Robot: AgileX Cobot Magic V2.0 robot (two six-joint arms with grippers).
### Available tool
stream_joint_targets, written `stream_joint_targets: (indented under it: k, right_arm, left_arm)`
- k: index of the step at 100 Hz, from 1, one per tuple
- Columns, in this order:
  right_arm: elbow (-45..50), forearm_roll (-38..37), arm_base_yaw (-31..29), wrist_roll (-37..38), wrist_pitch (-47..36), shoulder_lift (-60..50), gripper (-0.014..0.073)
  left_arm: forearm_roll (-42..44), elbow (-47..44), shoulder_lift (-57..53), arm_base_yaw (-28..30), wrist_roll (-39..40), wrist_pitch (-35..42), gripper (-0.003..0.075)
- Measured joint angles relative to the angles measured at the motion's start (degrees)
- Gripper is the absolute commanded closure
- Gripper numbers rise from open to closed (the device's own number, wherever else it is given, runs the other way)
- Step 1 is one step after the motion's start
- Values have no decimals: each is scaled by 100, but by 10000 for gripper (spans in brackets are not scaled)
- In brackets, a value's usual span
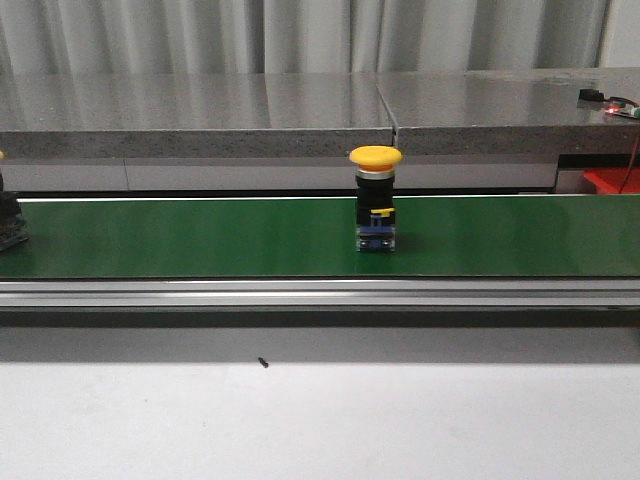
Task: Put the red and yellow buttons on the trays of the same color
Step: 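Lower the right gripper onto the first yellow button on the belt and grasp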
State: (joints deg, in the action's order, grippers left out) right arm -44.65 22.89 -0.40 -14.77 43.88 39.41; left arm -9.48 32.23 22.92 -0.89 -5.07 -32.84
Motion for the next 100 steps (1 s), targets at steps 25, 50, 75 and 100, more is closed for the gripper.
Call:
stream_joint_targets:
  k: [25, 50, 75, 100]
  right_arm:
    - [0, 15, 0, -168, 346, 226, -76]
    - [-550, 15, 0, -208, 764, 1031, -30]
    - [-1409, 15, 123, -275, 904, 2313, -30]
    - [-2027, -111, 691, -315, 892, 3616, 17]
  left_arm:
    - [0, 0, 0, 0, 0, 0, 741]
    - [0, 0, 0, 0, 0, 0, 741]
    - [0, 0, 0, 0, 0, 0, 741]
    - [0, 0, 0, 0, 0, 0, 741]
